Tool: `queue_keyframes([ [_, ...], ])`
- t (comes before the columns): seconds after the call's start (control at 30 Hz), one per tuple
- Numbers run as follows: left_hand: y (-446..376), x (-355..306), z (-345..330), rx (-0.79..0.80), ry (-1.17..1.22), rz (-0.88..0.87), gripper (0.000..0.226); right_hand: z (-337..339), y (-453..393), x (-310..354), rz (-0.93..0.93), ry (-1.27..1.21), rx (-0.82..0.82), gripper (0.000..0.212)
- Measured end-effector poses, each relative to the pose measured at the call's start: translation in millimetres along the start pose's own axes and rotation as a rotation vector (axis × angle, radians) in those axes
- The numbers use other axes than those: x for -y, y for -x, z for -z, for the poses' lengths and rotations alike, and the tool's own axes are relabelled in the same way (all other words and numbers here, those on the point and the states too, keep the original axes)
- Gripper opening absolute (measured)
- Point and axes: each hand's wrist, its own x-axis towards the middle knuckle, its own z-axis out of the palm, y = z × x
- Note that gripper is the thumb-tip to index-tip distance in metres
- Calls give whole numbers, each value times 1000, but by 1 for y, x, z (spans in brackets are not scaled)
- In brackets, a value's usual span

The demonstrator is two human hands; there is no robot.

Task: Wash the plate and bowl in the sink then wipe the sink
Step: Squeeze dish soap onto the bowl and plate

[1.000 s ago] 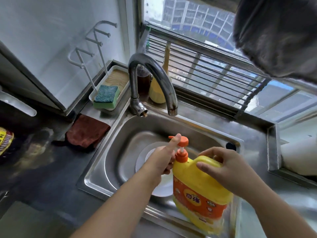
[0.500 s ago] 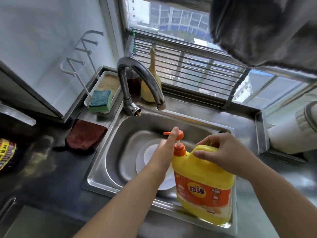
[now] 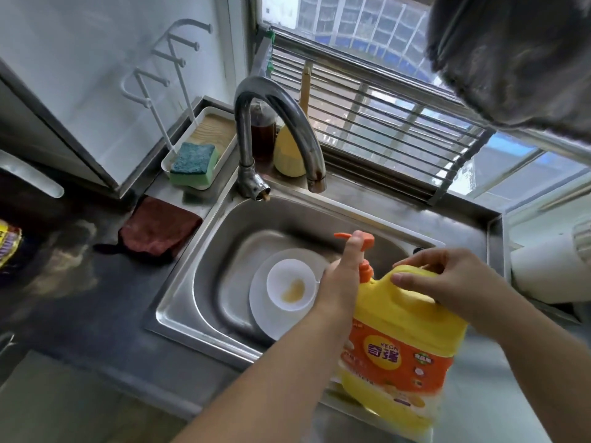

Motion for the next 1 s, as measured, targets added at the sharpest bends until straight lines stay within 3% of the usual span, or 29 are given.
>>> queue_keyframes([
  [0.07, -1, 0, 0, 13, -6, -12, 85, -5, 2, -4, 22, 6, -6, 19],
  [0.3, 2, 2, -6, 1, -37, -81, 53, -9, 12, -18, 76, 4, -34, 18],
  [0.4, 10, 5, -6, -26, -14, -130, 54, -7, 11, -16, 59, 173, 52, 31],
  [0.5, 13, 7, -1, -38, 14, -170, 51, -12, 8, -11, 130, 384, 77, 28],
  [0.57, 12, 3, 6, -48, 37, -231, 43, -19, 5, -11, 205, 359, 31, 25],
  [0.73, 2, 6, 15, -28, -114, -244, 63, -44, -7, -35, 206, 98, -3, 28],
  [1.0, -20, 49, 19, -4, -77, -91, 70, -70, -24, -63, 78, 185, 88, 42],
])
